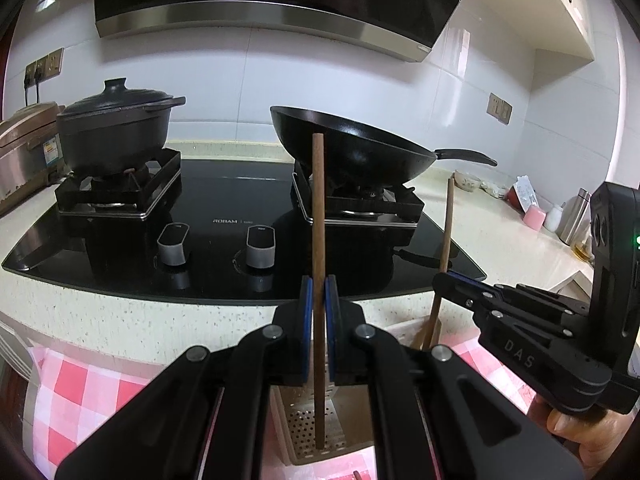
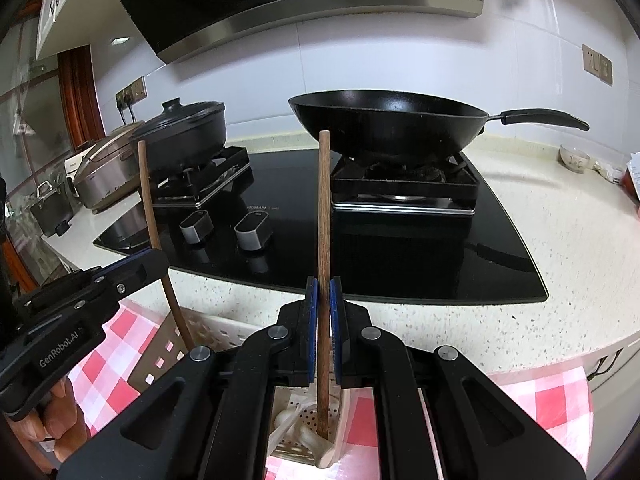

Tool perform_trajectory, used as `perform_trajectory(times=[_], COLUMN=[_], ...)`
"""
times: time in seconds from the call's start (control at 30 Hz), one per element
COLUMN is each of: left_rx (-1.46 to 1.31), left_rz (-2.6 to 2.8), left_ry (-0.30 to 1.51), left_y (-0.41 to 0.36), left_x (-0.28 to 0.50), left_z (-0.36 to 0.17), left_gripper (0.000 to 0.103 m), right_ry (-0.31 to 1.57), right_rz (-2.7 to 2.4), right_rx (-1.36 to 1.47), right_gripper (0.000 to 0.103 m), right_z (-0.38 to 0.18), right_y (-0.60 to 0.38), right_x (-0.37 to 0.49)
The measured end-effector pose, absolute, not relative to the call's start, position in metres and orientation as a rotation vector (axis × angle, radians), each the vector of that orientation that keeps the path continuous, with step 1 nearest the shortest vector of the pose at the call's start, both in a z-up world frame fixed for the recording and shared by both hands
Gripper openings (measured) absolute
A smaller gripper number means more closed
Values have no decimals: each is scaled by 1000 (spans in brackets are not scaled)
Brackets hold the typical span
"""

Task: Organize utensils
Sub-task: 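Lower both chopsticks into the white caddy and open both grippers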

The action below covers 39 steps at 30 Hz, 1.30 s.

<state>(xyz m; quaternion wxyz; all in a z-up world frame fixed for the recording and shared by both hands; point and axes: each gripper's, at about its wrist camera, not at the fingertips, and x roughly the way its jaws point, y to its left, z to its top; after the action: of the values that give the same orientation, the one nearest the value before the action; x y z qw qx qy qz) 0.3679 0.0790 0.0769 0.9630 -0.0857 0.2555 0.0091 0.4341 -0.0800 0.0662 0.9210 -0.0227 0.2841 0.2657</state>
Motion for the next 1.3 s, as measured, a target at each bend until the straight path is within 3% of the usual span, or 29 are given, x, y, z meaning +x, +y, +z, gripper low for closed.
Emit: perform_trajectory(times=[0.97, 1.3], left_rx=[-322, -235], left_rz=[-20, 11], left_ry=[737, 752], left_y=[91, 85], left_x=[381, 385], left_z=[59, 59], left_gripper=[6, 7], right_ry=[618, 626], right_rz=[536, 532], right_rx=[-53, -53], right_gripper=[8, 8], right_z=[56, 54], right_y=[-82, -82], right_x=[439, 440])
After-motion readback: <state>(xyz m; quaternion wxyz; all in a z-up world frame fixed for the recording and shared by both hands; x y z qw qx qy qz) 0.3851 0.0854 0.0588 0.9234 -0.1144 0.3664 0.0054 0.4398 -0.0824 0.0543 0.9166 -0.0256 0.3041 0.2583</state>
